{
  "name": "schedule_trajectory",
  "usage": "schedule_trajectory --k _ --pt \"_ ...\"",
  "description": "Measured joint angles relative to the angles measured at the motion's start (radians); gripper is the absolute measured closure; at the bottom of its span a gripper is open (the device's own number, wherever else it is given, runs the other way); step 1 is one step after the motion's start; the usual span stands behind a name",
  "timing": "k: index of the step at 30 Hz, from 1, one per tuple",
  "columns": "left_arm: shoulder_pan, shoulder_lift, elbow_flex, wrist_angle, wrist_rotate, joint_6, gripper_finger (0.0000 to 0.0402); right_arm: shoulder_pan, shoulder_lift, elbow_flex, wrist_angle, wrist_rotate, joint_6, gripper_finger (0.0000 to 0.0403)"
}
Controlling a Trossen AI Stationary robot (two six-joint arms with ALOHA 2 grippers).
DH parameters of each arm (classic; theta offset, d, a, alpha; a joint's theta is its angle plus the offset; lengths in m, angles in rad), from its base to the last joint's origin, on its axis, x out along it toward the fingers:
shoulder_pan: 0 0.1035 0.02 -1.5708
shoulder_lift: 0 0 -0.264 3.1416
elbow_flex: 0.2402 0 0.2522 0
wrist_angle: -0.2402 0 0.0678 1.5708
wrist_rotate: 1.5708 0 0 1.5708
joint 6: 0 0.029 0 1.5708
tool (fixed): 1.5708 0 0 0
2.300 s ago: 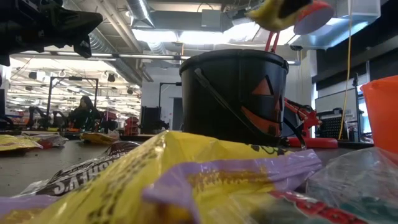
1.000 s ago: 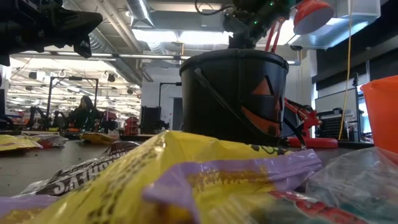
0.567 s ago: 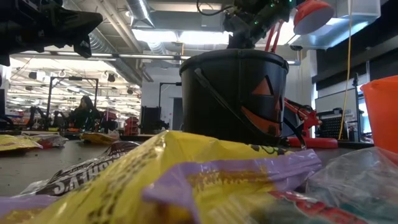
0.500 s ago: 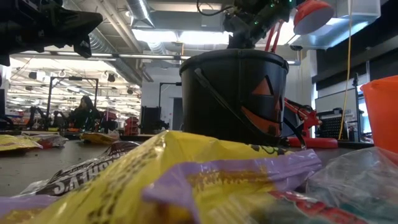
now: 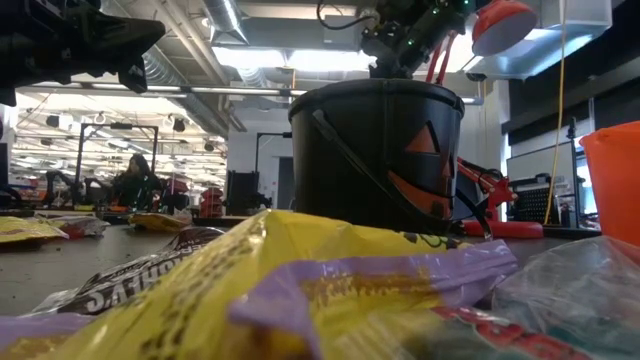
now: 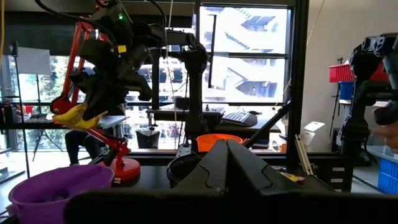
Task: Sort candy
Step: Put the yellow candy into the purple bucket
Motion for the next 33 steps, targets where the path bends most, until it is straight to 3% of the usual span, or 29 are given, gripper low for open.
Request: schedule_trajectory --k 12,20,29,33 --pt "0.0 0.0 0.0 0.0 0.0 0.0 0.0401 0.0 0.074 0.0 0.006 -0.009 0.11 0.0275" --pt "0.0 0.0 0.0 0.0 0.0 0.0 0.0401 0.0 0.041 -0.001 -0.131 -0.027 0.111 0.0274" --pt "0.0 0.0 0.0 0.0 0.0 0.0 0.0401 0.0 -0.019 -0.001 -0.319 -0.34 0.112 0.0285" --pt "0.0 0.0 0.0 0.0 0.0 0.0 0.0401 0.001 -0.032 -0.001 -0.364 -0.423 0.1 0.0286"
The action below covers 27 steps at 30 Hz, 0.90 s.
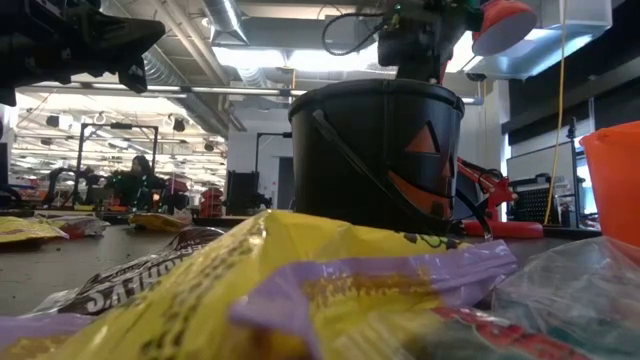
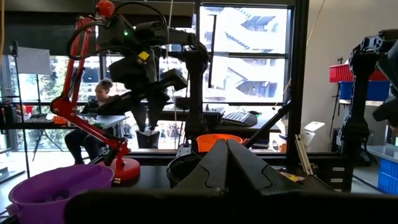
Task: Sort candy
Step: Put the yellow candy into the purple bucket
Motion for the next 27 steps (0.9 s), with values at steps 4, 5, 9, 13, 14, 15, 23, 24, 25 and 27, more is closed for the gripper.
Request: schedule_trajectory --k 4,5,9,13,14,15,23,24,25,27 --pt "0.0 0.0 0.0 0.0 0.0 0.0 0.0401 0.023 -0.008 0.0 -0.005 -0.001 -0.048 0.0286" --pt "0.0 0.0 0.0 0.0 0.0 0.0 0.0401 0.032 -0.011 0.0 -0.003 0.005 -0.054 0.0286" --pt "0.0 0.0 0.0 0.0 0.0 -0.014 0.0401 0.077 -0.023 0.0 0.015 0.02 -0.078 0.0286" --pt "0.0 0.0 0.0 0.0 0.0 -0.049 0.0401 0.141 -0.049 0.0 0.02 0.041 -0.1 0.0286" --pt "0.0 0.0 0.0 -0.001 0.0 -0.051 0.0401 0.158 -0.059 0.0 0.017 0.053 -0.101 0.0286" --pt "0.0 0.0 0.0 0.0 0.0 -0.052 0.0401 0.177 -0.069 0.0 0.016 0.073 -0.101 0.0286" --pt "-0.001 0.0 0.0 -0.008 -0.002 -0.053 0.0401 0.344 -0.192 0.0 -0.022 0.238 -0.068 0.0286" --pt "-0.001 0.0 0.0 -0.009 -0.002 -0.053 0.0401 0.365 -0.208 0.0 -0.022 0.255 -0.063 0.0286" --pt "-0.001 0.0 0.0 -0.008 -0.002 -0.053 0.0401 0.387 -0.222 0.0 -0.022 0.27 -0.057 0.0286" --pt "-0.001 0.0 0.0 -0.008 -0.002 -0.053 0.0401 0.428 -0.249 0.0 -0.021 0.294 -0.048 0.0286"
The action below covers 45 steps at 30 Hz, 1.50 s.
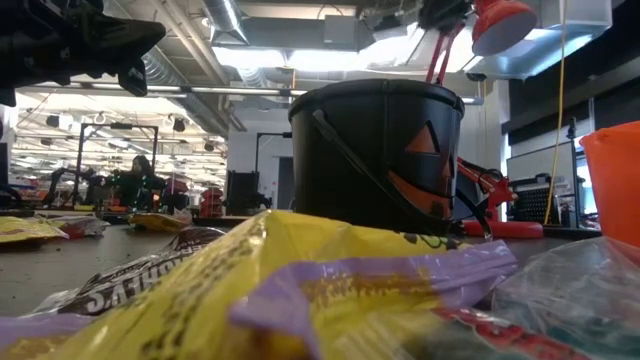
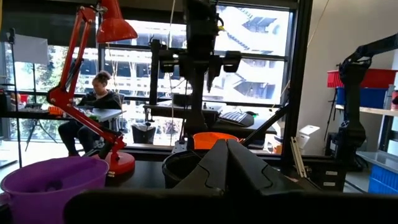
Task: Sort candy
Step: Put the yellow candy into the purple bucket
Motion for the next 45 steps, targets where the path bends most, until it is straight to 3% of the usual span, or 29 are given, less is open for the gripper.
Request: schedule_trajectory --k 12,16,28,38,42,45 --pt "0.0 0.0 0.0 0.0 0.001 0.0 0.0401 0.185 -0.042 0.0 0.017 0.048 0.006 0.0286" --pt "0.0 0.0 0.0 0.0 0.001 0.0 0.0401 0.221 -0.04 0.0 0.049 0.113 0.006 0.0286" --pt "0.0 0.0 0.0 0.171 -0.008 0.02 0.0401 0.238 -0.04 0.0 0.045 0.119 0.034 0.0286" --pt "0.0 0.0 0.0 0.35 -0.008 -0.086 0.0401 0.241 -0.04 0.0 0.04 0.119 0.033 0.0286" --pt "0.0 0.0 0.022 0.293 -0.014 -0.095 0.0401 0.241 -0.04 0.0 0.04 0.119 0.033 0.0286" --pt "0.0 0.0 0.082 0.121 -0.067 -0.107 0.0401 0.24 -0.04 0.0 0.039 0.119 0.033 0.0286"
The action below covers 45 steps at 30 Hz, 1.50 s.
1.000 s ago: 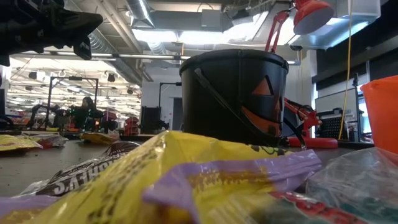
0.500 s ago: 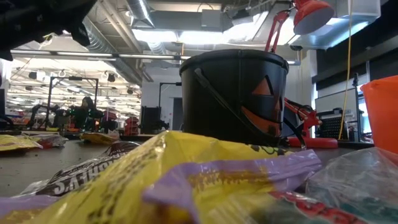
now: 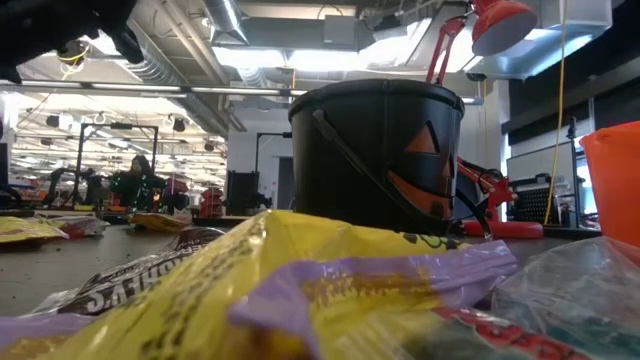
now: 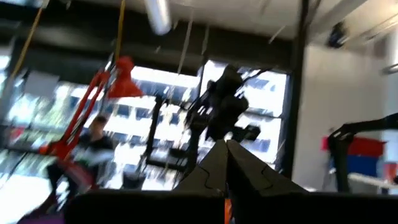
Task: Sort candy
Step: Put the yellow candy into the purple bucket
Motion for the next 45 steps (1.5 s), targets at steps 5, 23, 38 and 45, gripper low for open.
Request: schedule_trajectory --k 5,23,38,45 --pt "0.0 0.036 0.165 -0.393 -0.125 -0.024 0.0401 0.0 0.0 0.0 0.0 0.0 0.0 0.0286" --pt "0.001 0.368 0.302 -1.048 -0.421 -0.555 0.0401 0.0 0.0 0.0 0.0 0.0 0.0 0.0286" --pt "0.073 0.669 0.464 -1.197 -0.356 -0.546 0.0401 -0.002 0.0 0.0 0.001 0.0 0.0 0.0286" --pt "0.072 0.715 0.464 -1.154 -0.314 -0.47 0.0401 -0.002 0.0 0.0 0.0 -0.001 0.0 0.0286"
